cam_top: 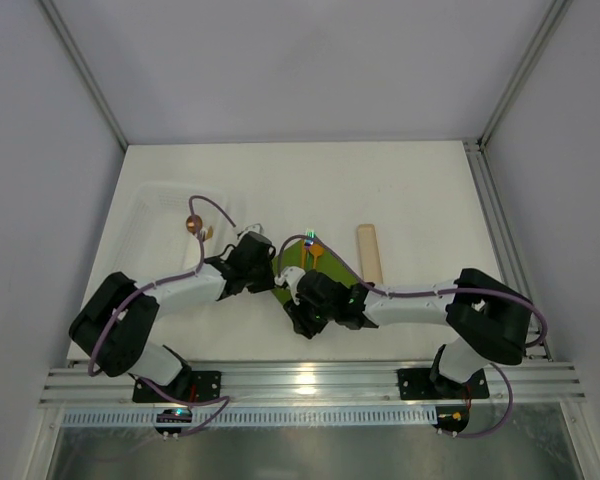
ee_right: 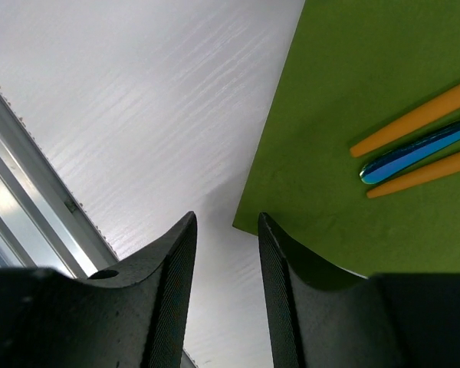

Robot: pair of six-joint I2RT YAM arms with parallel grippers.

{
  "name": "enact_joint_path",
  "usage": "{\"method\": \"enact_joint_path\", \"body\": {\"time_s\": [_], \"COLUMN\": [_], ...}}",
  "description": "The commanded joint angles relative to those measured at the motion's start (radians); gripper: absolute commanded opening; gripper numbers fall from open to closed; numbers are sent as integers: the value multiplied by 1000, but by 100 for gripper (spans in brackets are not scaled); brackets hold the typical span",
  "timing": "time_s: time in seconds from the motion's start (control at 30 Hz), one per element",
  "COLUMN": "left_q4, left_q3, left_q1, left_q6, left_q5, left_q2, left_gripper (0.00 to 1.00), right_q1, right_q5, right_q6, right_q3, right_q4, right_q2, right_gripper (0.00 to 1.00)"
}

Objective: Place the utensils on the paper napkin and roll it up
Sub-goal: Roll the napkin at the center of the board.

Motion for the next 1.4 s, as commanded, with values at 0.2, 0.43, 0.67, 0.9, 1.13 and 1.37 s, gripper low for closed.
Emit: {"method": "enact_joint_path", "body": {"time_s": [0.2, 0.43, 0.67, 0.9, 1.13, 1.37], "left_q4": [14, 16, 14, 14, 10, 4], "left_q3": [24, 18, 9, 4, -5, -17], "left_q1": [-3, -5, -4, -3, -3, -3], "left_q6": [-2, -4, -9, -10, -12, -13], "left_q5": [-3, -7, -15, -18, -27, -40], "left_q2": [10, 13, 8, 6, -6, -26], "left_gripper": [0, 0, 0, 0, 0, 0], "right_q1": [22, 35, 49, 69, 81, 95], "right_q5": [78, 167, 204, 227, 213, 233], "right_q6": [-19, -30, -29, -22, -16, -15], "right_q3": [21, 36, 41, 53, 62, 77], "right_q4": [-1, -44, -49, -49, -41, -61], "right_q2": [38, 55, 52, 49, 61, 78], "right_gripper": [36, 31, 20, 10, 6, 21]}}
